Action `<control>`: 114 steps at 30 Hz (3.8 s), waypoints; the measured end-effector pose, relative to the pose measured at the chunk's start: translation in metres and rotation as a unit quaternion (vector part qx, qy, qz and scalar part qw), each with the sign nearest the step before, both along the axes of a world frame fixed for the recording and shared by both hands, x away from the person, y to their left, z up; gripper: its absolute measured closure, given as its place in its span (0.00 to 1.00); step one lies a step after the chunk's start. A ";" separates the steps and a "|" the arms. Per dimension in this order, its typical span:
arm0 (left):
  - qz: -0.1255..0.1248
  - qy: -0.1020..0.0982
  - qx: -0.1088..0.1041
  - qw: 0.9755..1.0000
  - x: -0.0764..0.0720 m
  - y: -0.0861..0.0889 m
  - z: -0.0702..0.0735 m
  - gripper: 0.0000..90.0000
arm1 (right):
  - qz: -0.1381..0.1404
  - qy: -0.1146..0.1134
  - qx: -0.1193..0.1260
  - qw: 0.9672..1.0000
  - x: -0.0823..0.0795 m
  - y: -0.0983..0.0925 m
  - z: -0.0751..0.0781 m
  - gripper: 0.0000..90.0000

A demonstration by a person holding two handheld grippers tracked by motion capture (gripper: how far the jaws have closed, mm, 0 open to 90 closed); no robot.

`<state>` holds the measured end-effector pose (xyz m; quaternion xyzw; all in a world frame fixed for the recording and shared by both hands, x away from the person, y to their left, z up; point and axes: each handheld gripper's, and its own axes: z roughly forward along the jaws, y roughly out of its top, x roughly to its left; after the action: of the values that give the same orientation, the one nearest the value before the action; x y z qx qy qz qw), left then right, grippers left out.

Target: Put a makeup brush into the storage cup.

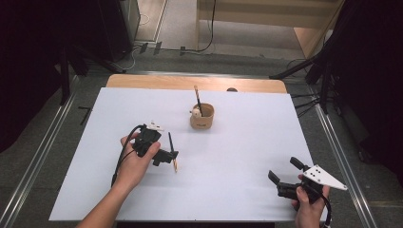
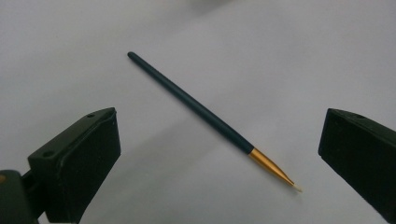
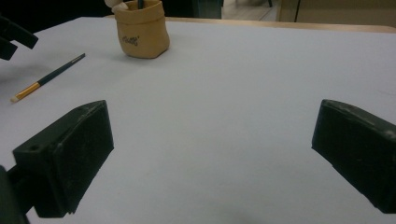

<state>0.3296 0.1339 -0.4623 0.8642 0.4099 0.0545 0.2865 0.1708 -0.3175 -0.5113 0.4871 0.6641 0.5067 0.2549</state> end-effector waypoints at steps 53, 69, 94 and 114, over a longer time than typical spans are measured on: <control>-0.033 -0.001 0.070 0.997 -0.002 -0.003 -0.007 0.94 | 0.011 0.010 -0.004 1.000 0.003 0.013 -0.001 0.00; -0.028 -0.069 -0.080 0.994 -0.033 0.024 0.008 0.94 | 0.030 0.013 -0.007 0.999 0.014 0.038 0.015 0.00; -0.052 -0.141 -0.162 0.975 -0.050 0.020 0.014 0.94 | 0.076 -0.006 0.014 0.997 0.048 0.112 0.051 0.00; -0.072 -0.171 -0.194 0.963 -0.060 0.008 0.015 0.94 | 0.102 -0.010 0.054 0.993 0.063 0.158 0.065 0.00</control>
<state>0.2700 0.1416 -0.4476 0.7970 0.2938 0.0999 0.5181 0.2340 -0.1591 -0.4464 0.4244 0.6796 0.5700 0.1819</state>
